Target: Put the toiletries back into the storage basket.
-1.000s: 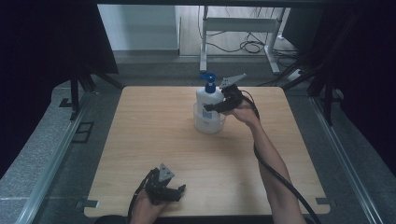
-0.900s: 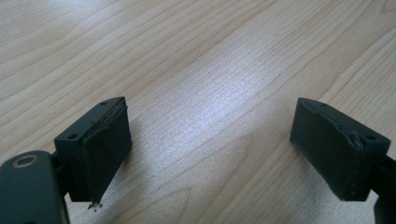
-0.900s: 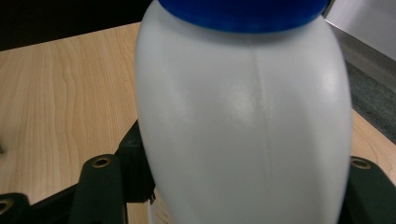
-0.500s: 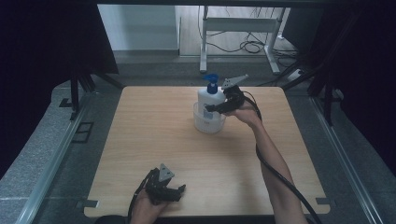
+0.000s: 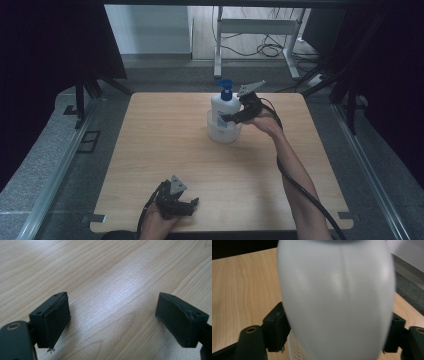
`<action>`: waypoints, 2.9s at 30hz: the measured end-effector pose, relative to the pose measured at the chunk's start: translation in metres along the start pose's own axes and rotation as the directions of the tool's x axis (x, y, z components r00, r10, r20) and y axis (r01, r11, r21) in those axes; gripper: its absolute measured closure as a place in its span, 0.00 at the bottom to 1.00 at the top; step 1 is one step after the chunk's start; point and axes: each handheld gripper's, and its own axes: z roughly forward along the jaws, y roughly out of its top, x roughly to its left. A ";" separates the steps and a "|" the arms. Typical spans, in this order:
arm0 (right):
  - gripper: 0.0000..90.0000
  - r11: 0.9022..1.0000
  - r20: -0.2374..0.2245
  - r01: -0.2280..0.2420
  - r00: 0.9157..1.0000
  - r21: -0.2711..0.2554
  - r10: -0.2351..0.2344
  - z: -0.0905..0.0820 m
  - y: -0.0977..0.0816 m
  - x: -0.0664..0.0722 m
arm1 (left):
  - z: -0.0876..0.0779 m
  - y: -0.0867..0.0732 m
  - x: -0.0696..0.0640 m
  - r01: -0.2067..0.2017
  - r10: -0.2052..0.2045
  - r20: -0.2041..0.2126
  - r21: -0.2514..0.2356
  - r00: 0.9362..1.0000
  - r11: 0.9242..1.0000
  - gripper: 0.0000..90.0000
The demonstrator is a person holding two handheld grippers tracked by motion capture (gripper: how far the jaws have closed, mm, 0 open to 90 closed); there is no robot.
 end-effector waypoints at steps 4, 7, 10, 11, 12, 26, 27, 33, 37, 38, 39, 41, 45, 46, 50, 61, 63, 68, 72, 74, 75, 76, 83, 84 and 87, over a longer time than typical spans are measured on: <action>0.18 1.000 0.012 -0.013 1.000 -0.019 0.014 -0.003 0.001 0.000 | 0.000 0.000 0.000 0.000 0.000 0.000 0.000 1.000 1.000 0.13; 0.15 1.000 0.021 -0.016 1.000 -0.021 0.017 -0.005 0.002 0.000 | 0.000 0.000 0.000 0.000 0.000 0.000 -0.001 1.000 1.000 0.13; 0.14 0.999 0.029 -0.022 0.999 -0.025 0.023 -0.006 0.003 0.001 | 0.000 0.000 0.000 0.000 0.000 0.000 -0.001 1.000 1.000 0.13; 0.14 0.999 0.030 -0.025 0.999 -0.027 0.026 -0.006 0.003 0.001 | 0.000 0.000 0.000 0.000 0.000 0.000 0.000 1.000 1.000 0.13; 0.13 0.999 0.031 -0.028 0.999 -0.027 0.029 -0.006 0.003 0.001 | 0.000 0.000 0.000 0.000 0.000 0.000 -0.001 1.000 1.000 0.13; 0.00 0.997 0.077 -0.058 0.995 -0.045 0.062 -0.014 -0.001 0.003 | 0.000 0.000 0.000 0.001 -0.001 -0.001 -0.001 1.000 1.000 0.13; 0.00 0.997 0.077 -0.060 0.995 -0.048 0.063 -0.015 -0.001 0.003 | 0.000 0.000 0.000 0.001 -0.001 -0.001 -0.001 1.000 1.000 0.13; 0.00 0.997 0.083 -0.053 0.995 -0.047 0.057 -0.019 -0.003 0.006 | 0.000 0.000 0.000 0.001 -0.001 -0.001 0.000 1.000 1.000 0.13; 0.00 0.998 0.093 -0.042 0.995 -0.039 0.046 -0.021 -0.005 0.009 | 0.000 0.000 0.000 0.001 -0.001 -0.001 -0.001 1.000 1.000 0.13; 0.00 0.998 0.097 -0.042 0.994 -0.037 0.045 -0.021 -0.005 0.010 | 0.000 0.000 0.000 0.001 -0.001 -0.001 -0.001 1.000 1.000 0.13; 0.00 0.998 0.100 -0.042 0.994 -0.035 0.046 -0.022 -0.005 0.010 | 0.000 0.000 0.000 0.001 -0.001 -0.001 -0.002 1.000 1.000 0.13; 0.00 0.998 0.101 -0.042 0.994 -0.037 0.045 -0.024 -0.006 0.012 | 0.000 0.000 0.000 0.001 -0.001 -0.001 -0.002 1.000 1.000 0.13; 0.00 0.999 0.107 -0.042 0.993 -0.031 0.045 -0.026 -0.008 0.014 | 0.000 0.000 0.000 0.001 -0.001 -0.001 -0.002 1.000 1.000 0.13; 0.00 0.999 0.111 -0.042 0.993 -0.027 0.044 -0.027 -0.010 0.015 | 0.000 0.000 0.000 0.000 0.000 -0.001 -0.001 1.000 1.000 0.13; 0.00 0.999 0.117 -0.045 0.992 -0.025 0.047 -0.031 -0.013 0.017 | 0.000 0.000 0.000 0.000 0.000 -0.002 -0.002 1.000 1.000 0.13; 0.00 0.998 0.137 -0.056 0.989 -0.031 0.060 -0.039 -0.022 0.024 | 0.000 0.000 0.000 0.000 0.000 -0.001 0.000 1.000 1.000 0.13; 0.00 0.998 0.140 -0.056 0.988 -0.033 0.060 -0.041 -0.024 0.025 | 0.000 0.000 0.000 0.001 -0.001 -0.002 -0.002 1.000 1.000 0.13; 0.00 0.998 0.142 -0.059 0.988 -0.031 0.063 -0.043 -0.029 0.030 | 0.000 0.000 0.000 0.001 -0.001 -0.002 -0.001 1.000 1.000 0.13; 0.00 0.997 0.148 -0.063 0.987 -0.036 0.068 -0.045 -0.034 0.034 | 0.000 0.000 0.000 0.001 -0.001 -0.002 -0.001 1.000 1.000 0.13; 0.00 0.997 0.151 -0.067 0.986 -0.036 0.072 -0.045 -0.036 0.035 | 0.000 0.000 0.000 0.001 -0.001 -0.003 -0.001 1.000 1.000 0.13; 0.00 0.997 0.154 -0.066 0.986 -0.035 0.070 -0.045 -0.038 0.037 | 0.000 0.000 0.000 -0.001 0.001 -0.003 -0.001 1.000 1.000 0.13; 0.00 0.997 0.154 -0.063 0.986 -0.036 0.068 -0.045 -0.039 0.038 | 0.000 0.000 0.000 -0.001 0.001 -0.003 0.000 1.000 1.000 0.13; 0.01 0.996 0.160 -0.070 0.984 -0.055 0.077 -0.048 -0.047 0.043 | 0.000 0.000 0.000 -0.001 0.001 -0.003 -0.002 1.000 1.000 0.13; 0.01 0.996 0.160 -0.070 0.984 -0.054 0.078 -0.049 -0.049 0.044 | 0.000 0.000 0.000 -0.001 0.001 -0.003 -0.001 1.000 1.000 0.13; 0.01 0.996 0.166 -0.074 0.983 -0.054 0.082 -0.050 -0.052 0.047 | 0.000 0.000 0.000 -0.001 0.001 -0.003 0.000 1.000 1.000 0.13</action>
